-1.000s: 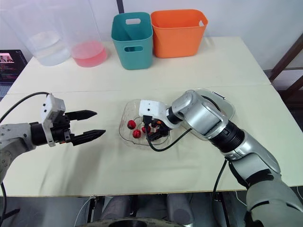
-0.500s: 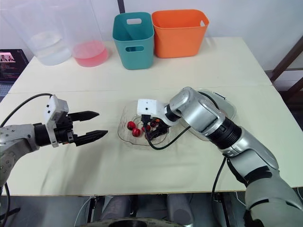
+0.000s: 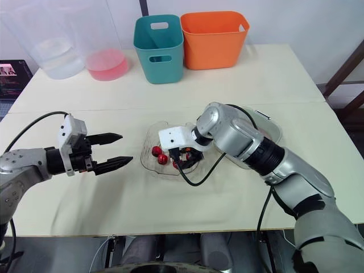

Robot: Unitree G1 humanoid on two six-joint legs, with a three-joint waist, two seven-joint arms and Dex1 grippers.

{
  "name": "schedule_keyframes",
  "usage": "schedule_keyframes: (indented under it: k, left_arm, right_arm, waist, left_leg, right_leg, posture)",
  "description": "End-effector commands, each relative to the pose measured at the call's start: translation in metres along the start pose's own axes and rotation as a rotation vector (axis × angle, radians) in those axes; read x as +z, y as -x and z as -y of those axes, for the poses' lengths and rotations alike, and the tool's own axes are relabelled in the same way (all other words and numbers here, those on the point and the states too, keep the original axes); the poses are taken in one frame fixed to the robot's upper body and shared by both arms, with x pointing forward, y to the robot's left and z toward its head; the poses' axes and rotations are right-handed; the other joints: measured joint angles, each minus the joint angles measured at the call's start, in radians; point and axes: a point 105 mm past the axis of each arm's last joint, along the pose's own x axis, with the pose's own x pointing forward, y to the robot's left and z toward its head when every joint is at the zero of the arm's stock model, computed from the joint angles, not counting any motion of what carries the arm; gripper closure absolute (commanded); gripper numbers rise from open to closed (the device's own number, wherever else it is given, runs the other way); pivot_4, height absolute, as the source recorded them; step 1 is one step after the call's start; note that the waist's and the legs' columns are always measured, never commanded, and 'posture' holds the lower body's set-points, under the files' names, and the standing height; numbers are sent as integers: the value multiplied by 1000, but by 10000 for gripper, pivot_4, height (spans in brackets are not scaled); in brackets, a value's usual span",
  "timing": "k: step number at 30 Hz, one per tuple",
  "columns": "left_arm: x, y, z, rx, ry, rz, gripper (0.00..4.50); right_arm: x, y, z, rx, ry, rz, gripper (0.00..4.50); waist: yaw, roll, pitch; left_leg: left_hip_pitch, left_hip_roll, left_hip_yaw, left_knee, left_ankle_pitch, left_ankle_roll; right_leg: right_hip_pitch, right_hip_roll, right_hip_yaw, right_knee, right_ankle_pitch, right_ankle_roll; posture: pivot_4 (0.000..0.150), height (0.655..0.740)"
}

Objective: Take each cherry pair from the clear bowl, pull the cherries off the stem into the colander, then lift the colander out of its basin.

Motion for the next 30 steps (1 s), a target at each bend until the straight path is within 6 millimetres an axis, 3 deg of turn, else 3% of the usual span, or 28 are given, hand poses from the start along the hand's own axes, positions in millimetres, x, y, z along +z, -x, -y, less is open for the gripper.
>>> schedule_keyframes:
  k: [1, 12, 21, 24, 26, 30]
  left_arm:
    - [9, 1, 0, 7, -43, 29, 0]
    - [10, 0, -1, 15, -46, 35, 0]
    - [13, -2, -3, 17, -53, 51, 0]
    - [14, -2, -3, 20, -55, 57, 0]
    - [14, -2, -3, 22, -55, 60, 0]
    - [14, -2, -3, 24, -55, 64, 0]
  right_arm:
    - [3, 0, 2, 1, 40, -15, 28874]
    - [2, -8, -7, 68, 74, -18, 28874]
    - [-1, -17, 3, 41, 75, -59, 28874]
    - [-1, -18, 2, 43, 82, -65, 36518]
    - [-1, -19, 0, 49, 86, -64, 44684]
    - [6, -15, -1, 45, 85, -30, 44684]
  waist:
    - [1, 0, 0]
    - [1, 0, 0]
    - [1, 0, 0]
    - [2, 0, 0]
    - [2, 0, 0]
    - [1, 0, 0]
  left_leg:
    - [0, 0, 0, 0, 0, 0]
    - [0, 0, 0, 0, 0, 0]
    - [0, 0, 0, 0, 0, 0]
    - [0, -1, 0, 0, 0, 0]
    - [0, -1, -1, 1, 0, 0]
    - [0, -1, -1, 0, 0, -1]
  right_leg:
    - [0, 0, 0, 0, 0, 0]
    - [0, 0, 0, 0, 0, 0]
    - [0, 0, 0, 0, 0, 0]
    - [0, -1, 0, 0, 0, 0]
    - [1, -1, 0, 0, 0, 0]
    - [0, 0, 0, 0, 0, 0]
  posture:
    - [1500, 7400]
    - [1500, 7400]
    - [1500, 7400]
    - [1500, 7400]
    - [1500, 7400]
    - [1500, 7400]
